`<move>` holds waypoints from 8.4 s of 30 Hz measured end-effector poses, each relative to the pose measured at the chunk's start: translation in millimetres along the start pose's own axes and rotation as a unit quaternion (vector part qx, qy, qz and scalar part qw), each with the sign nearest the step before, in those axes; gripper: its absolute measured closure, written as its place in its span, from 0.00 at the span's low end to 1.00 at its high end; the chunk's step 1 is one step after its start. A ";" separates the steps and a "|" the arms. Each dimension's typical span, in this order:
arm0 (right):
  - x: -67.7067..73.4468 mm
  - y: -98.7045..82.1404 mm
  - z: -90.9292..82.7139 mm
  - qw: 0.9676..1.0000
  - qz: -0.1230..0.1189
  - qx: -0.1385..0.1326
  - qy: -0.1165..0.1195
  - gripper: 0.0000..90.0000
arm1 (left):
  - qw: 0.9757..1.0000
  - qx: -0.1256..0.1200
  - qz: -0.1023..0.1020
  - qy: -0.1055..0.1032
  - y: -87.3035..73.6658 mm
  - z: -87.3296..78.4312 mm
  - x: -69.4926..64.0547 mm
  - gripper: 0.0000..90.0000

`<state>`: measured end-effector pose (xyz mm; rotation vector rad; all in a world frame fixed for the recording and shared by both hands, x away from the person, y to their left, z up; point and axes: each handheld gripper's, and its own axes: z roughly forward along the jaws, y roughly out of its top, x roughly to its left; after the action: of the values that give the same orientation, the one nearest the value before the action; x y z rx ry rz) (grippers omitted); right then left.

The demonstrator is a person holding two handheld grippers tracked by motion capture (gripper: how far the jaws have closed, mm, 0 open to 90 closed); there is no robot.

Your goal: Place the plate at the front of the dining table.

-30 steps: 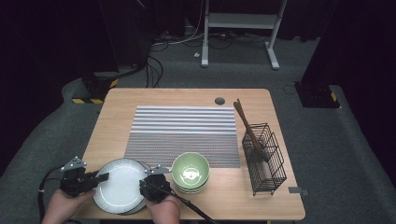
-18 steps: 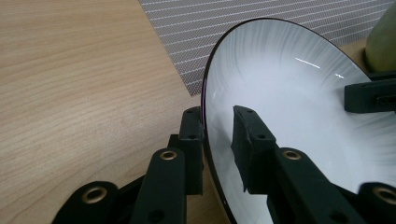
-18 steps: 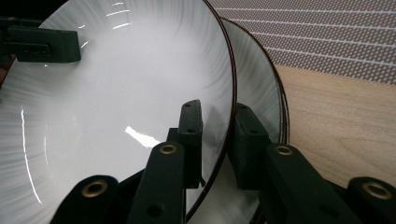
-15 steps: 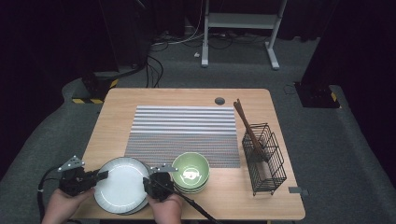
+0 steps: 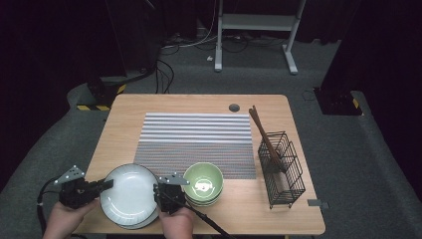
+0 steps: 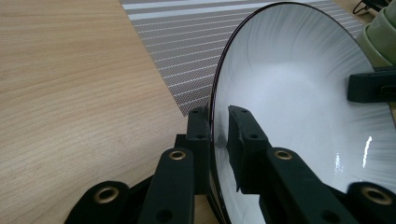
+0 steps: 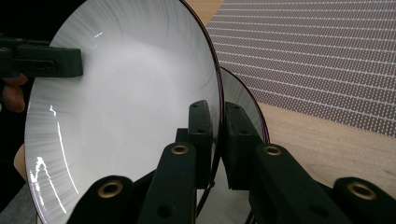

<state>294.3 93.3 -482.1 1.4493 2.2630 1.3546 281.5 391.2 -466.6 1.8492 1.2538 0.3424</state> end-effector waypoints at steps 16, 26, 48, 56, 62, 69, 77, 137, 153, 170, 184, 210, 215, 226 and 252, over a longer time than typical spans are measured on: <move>-3.6 -1.1 3.4 1.000 -0.007 -0.001 0.001 0.92 | 1.000 -0.018 -0.005 -0.010 -0.7 -1.6 1.6 0.91; -3.8 -1.3 5.5 1.000 -0.011 -0.001 0.002 0.91 | 1.000 -0.021 -0.005 -0.009 -1.3 -2.4 2.4 0.91; 5.4 4.2 -0.7 0.999 -0.034 -0.032 -0.010 0.93 | 0.998 -0.057 -0.017 -0.015 -0.5 -9.8 5.3 0.92; 9.6 6.9 -5.0 0.998 -0.045 -0.043 -0.015 0.94 | 0.998 -0.067 -0.015 -0.015 -0.7 -11.5 5.0 0.91; 11.0 8.9 -7.8 0.997 -0.049 -0.052 -0.021 0.94 | 0.997 -0.075 -0.011 -0.012 1.0 -12.8 2.0 0.91; 13.3 14.0 -15.1 0.996 -0.059 -0.062 -0.027 0.94 | 0.996 -0.091 -0.008 -0.012 4.9 -18.5 -3.5 0.92; 18.4 19.8 -26.8 0.994 -0.068 -0.083 -0.025 0.94 | 0.993 -0.116 0.003 -0.001 10.9 -27.7 -13.0 0.91; -7.5 63.5 -76.1 0.980 -0.151 -0.133 0.009 0.95 | 0.984 -0.176 0.033 0.024 47.6 -36.6 -60.2 0.91; -18.8 81.5 -79.3 0.974 -0.170 -0.148 0.005 0.94 | 0.978 -0.198 0.039 0.045 60.1 -32.5 -72.7 0.91; -49.5 97.2 -91.8 0.970 -0.170 -0.171 0.011 0.94 | 0.973 -0.213 0.062 0.062 86.0 -14.5 -96.4 0.91; -73.9 106.1 -90.2 0.971 -0.161 -0.176 -0.012 0.93 | 0.972 -0.216 0.070 0.055 103.9 10.6 -100.6 0.92; -110.9 123.0 -84.8 0.971 -0.147 -0.177 -0.058 0.93 | 0.969 -0.227 0.083 0.045 135.3 64.7 -99.0 0.91; -118.7 126.7 -83.5 0.972 -0.143 -0.177 -0.063 0.93 | 0.968 -0.232 0.081 0.042 140.4 74.5 -97.8 0.91; -129.6 132.4 -80.2 0.969 -0.148 -0.178 -0.085 0.93 | 0.969 -0.230 0.080 0.037 151.6 95.9 -93.7 0.90; -162.0 117.6 -58.1 0.974 -0.136 -0.150 -0.099 0.93 | 0.977 -0.194 0.079 0.038 139.0 141.9 -90.4 0.90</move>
<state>427.1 -52.7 -415.1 1.0784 1.9455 1.3274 416.4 225.0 -424.3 1.6096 1.0055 0.6986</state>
